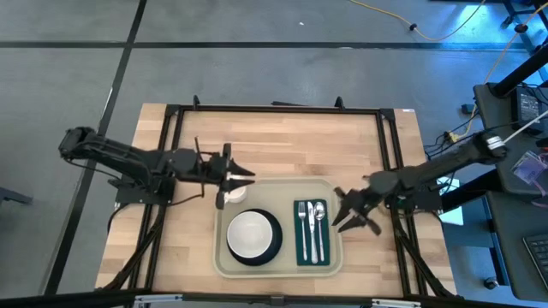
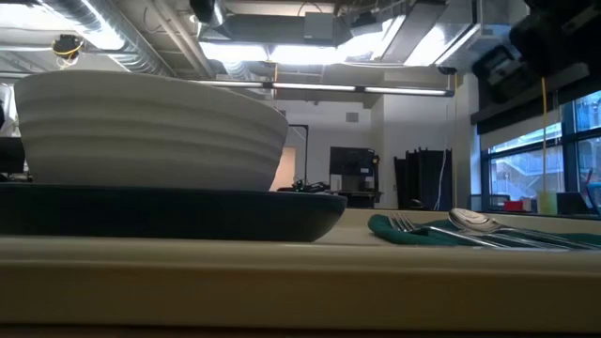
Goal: Set up tray
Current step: Return to Home Position
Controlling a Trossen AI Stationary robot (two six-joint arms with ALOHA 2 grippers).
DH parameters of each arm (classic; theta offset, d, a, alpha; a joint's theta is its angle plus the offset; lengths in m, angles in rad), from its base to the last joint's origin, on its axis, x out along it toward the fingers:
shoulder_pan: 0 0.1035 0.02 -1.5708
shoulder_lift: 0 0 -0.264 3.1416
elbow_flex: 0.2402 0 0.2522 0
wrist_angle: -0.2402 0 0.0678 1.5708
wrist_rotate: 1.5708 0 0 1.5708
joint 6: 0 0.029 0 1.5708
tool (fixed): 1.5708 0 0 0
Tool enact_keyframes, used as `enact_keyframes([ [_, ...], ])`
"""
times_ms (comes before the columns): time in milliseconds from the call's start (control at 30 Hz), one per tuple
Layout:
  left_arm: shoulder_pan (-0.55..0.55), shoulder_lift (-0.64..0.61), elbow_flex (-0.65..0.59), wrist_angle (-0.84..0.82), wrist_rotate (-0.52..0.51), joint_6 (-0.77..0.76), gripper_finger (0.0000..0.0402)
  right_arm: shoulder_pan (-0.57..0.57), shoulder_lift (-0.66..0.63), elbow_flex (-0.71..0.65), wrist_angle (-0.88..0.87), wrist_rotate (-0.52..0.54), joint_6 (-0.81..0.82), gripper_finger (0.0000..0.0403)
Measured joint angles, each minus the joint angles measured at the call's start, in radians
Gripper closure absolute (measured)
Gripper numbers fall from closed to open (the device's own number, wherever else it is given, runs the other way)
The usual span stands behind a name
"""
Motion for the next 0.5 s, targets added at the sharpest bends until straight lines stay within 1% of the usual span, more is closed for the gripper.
enact_keyframes([
  [100,-0.049,-0.030,-0.043,0.025,-0.055,-0.003,0.0313,-0.028,-0.183,-0.089,0.009,0.030,0.021,0.0287],
  [200,-0.079,-0.075,-0.133,0.107,-0.136,-0.004,0.0313,-0.047,-0.360,-0.161,0.000,0.054,0.023,0.0287],
  [267,-0.075,-0.128,-0.203,0.190,-0.136,-0.002,0.0313,-0.061,-0.464,-0.196,-0.012,0.058,0.023,0.0287],
  [300,-0.064,-0.158,-0.239,0.225,-0.111,-0.005,0.0313,-0.069,-0.516,-0.210,-0.033,0.058,0.023,0.0287],
  [367,-0.035,-0.225,-0.309,0.267,-0.025,-0.014,0.0313,-0.085,-0.604,-0.234,-0.082,0.072,0.022,0.0287],
  [433,-0.003,-0.296,-0.369,0.290,0.075,-0.038,0.0313,-0.103,-0.678,-0.247,-0.146,0.107,0.022,0.0287],
  [500,0.037,-0.363,-0.417,0.300,0.142,-0.071,0.0313,-0.121,-0.736,-0.248,-0.226,0.156,0.017,0.0287],
])
